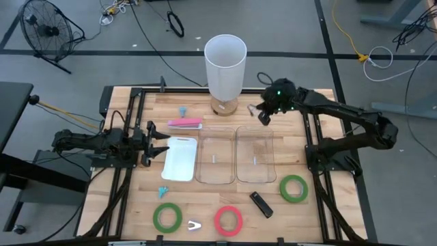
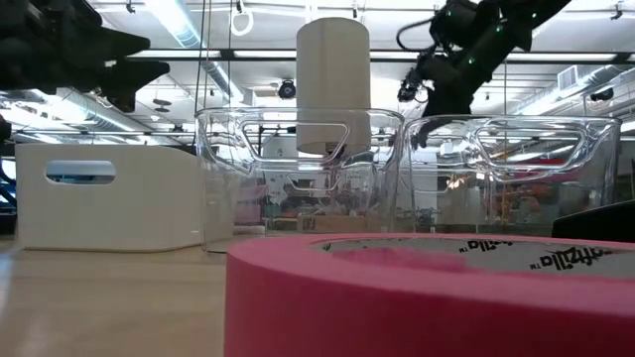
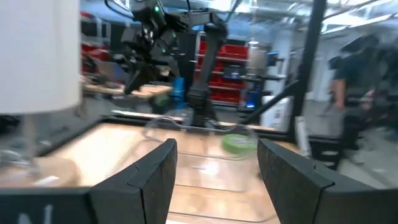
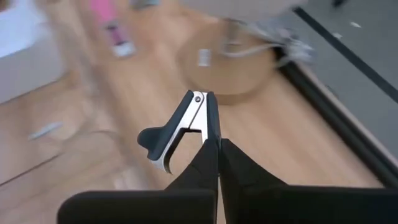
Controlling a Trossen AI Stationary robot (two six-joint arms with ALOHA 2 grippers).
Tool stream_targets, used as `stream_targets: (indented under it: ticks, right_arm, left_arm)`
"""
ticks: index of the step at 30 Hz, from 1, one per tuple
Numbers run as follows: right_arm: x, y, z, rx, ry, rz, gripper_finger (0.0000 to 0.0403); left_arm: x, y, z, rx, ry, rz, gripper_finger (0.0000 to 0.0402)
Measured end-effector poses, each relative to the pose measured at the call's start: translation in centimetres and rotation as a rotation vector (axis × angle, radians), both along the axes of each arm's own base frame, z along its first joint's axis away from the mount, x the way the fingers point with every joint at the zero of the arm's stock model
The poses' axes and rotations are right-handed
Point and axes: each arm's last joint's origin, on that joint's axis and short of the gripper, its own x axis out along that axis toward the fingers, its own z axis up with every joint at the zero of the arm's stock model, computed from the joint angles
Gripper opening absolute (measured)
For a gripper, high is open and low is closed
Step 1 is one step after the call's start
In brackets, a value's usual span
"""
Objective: Pick and place Stapler, Stapler remover, tape
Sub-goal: Put the black staple remover into the white bin
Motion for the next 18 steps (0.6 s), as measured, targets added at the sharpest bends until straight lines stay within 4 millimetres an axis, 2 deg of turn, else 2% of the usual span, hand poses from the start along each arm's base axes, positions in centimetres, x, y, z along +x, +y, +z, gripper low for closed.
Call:
stream_targets:
  ticks: [4, 6, 12, 18]
  right_arm:
    - [1.6, 2.7, 0.4, 0.005, -0.049, 0.089, 0.0001]
    - [2.4, 4.2, 0.7, -0.009, -0.092, 0.155, 0.0001]
    - [4.8, 8.5, 2.8, -0.086, -0.334, 0.338, 0.0]
    - [6.4, 11.7, 3.8, -0.237, -0.47, 0.399, 0.0]
  left_arm:
    - [0.0, 0.0, 0.0, -0.024, -0.005, -0.011, 0.0227]
    - [0.0, 0.2, 0.1, -0.036, -0.008, 0.051, 0.0227]
    - [0.1, 0.6, 0.2, -0.161, -0.034, 0.183, 0.0227]
    - [0.7, 0.4, 1.6, -0.221, -0.166, 0.12, 0.0227]
